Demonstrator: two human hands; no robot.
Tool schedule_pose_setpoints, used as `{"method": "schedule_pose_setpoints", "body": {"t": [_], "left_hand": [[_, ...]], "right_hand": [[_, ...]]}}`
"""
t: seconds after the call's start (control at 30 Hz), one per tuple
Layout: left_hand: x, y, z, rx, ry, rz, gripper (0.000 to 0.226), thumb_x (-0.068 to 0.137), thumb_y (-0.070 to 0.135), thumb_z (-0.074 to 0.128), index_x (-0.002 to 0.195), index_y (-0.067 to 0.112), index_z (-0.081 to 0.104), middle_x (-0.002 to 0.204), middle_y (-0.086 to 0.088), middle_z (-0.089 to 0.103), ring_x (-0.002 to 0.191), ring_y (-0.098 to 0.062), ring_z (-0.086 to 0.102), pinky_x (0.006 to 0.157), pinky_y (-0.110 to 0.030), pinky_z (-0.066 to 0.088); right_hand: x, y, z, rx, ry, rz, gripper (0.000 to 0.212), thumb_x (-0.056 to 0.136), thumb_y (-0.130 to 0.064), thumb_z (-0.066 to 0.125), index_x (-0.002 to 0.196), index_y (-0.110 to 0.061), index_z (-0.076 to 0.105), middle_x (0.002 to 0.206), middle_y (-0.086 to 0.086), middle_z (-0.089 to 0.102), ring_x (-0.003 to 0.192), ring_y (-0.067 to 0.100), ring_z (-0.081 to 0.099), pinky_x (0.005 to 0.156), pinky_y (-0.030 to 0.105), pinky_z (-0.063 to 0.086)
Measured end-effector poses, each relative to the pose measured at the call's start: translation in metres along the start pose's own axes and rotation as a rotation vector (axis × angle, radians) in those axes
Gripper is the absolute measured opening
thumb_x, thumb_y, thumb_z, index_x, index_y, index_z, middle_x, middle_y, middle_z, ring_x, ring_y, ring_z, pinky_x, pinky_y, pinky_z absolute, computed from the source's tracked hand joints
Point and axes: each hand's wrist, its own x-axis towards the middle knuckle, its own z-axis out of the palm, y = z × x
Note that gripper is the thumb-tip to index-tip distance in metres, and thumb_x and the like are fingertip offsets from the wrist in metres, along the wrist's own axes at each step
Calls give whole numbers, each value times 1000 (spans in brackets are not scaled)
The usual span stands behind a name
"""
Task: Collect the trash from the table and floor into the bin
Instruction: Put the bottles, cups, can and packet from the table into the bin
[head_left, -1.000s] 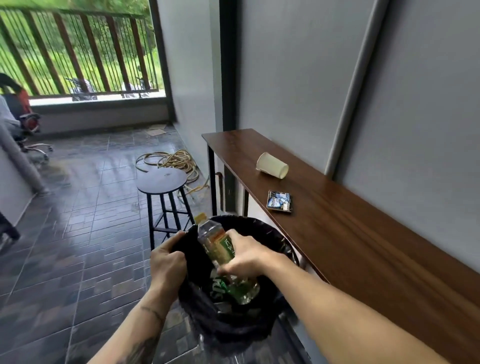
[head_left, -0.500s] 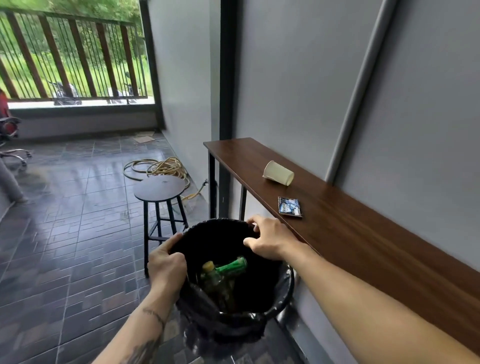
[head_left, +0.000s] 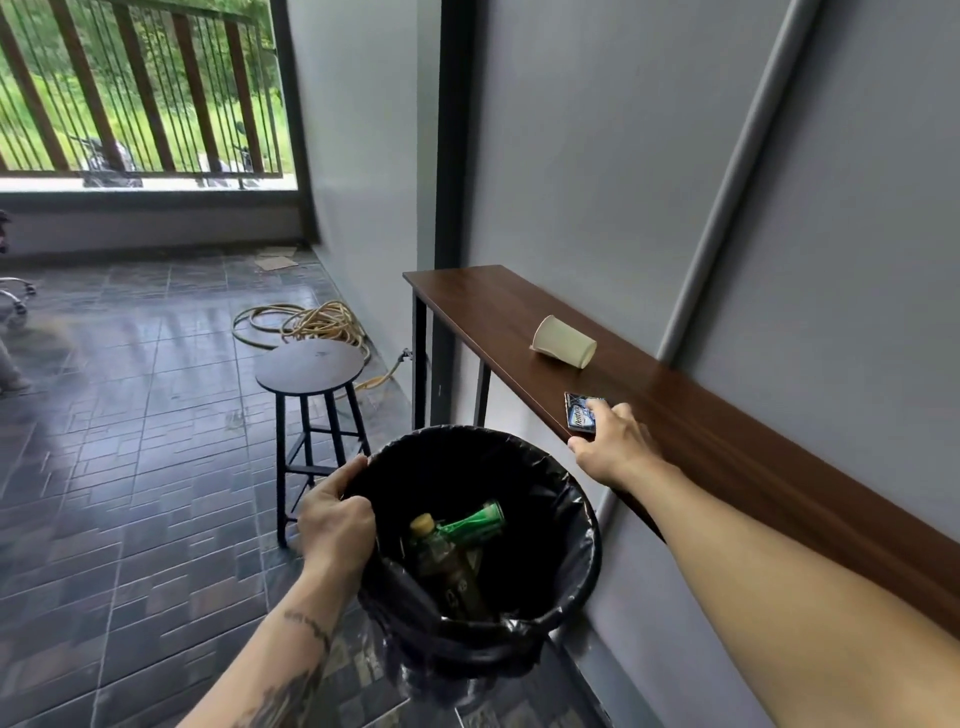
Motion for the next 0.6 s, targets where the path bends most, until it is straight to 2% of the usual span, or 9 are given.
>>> {"method": "schedule_pose_setpoints", "body": {"t": [0.13,0.23,0.33,0.43,0.5,0.6], "left_hand": [[12,-1,19,-5,49,10,66,70,-12,51,123,22,73,110,2,76,98,-20,74,92,-42,60],[28,-1,32,-27,88,-4,69,62,-5,50,122,21,74,116,0,75,104,-20,72,97,-41,58],[37,3,45,-18,116,-3,66,69,-11,50,125,15,72,114,-1,74,107,-23,71,101,-42,56],[50,-1,53,-21,150,11,63,69,-11,52,122,16,73,111,-1,75,106,-24,72,101,-43,56],[58,-3,58,-27,170,10,62,74,-17,52,121,17,73,108,1,75,103,-22,72,101,-42,56],[61,-1,66,-30,197,13,63,76,-19,50,118,21,74,101,7,75,98,-19,72,99,-36,56]], "right_hand": [[37,-3,9,-62,59,1,57,86,-54,55,136,-30,44,137,10,45,128,36,43,104,45,34],[59,-9,15,-71,89,-41,55,79,-47,58,129,-27,49,131,12,48,123,38,43,101,43,36],[67,-22,20,-27,104,-145,50,68,-37,54,116,-24,54,122,12,49,110,40,46,97,42,40],[64,-41,24,-2,122,-310,56,61,-37,47,115,-22,55,120,10,47,105,38,46,95,41,41],[59,-56,29,53,49,-442,59,63,-38,47,119,-21,53,122,9,45,108,36,44,98,41,41],[50,-78,40,15,-221,-651,59,72,-41,52,129,-26,47,130,6,44,120,33,42,105,45,38]]}}
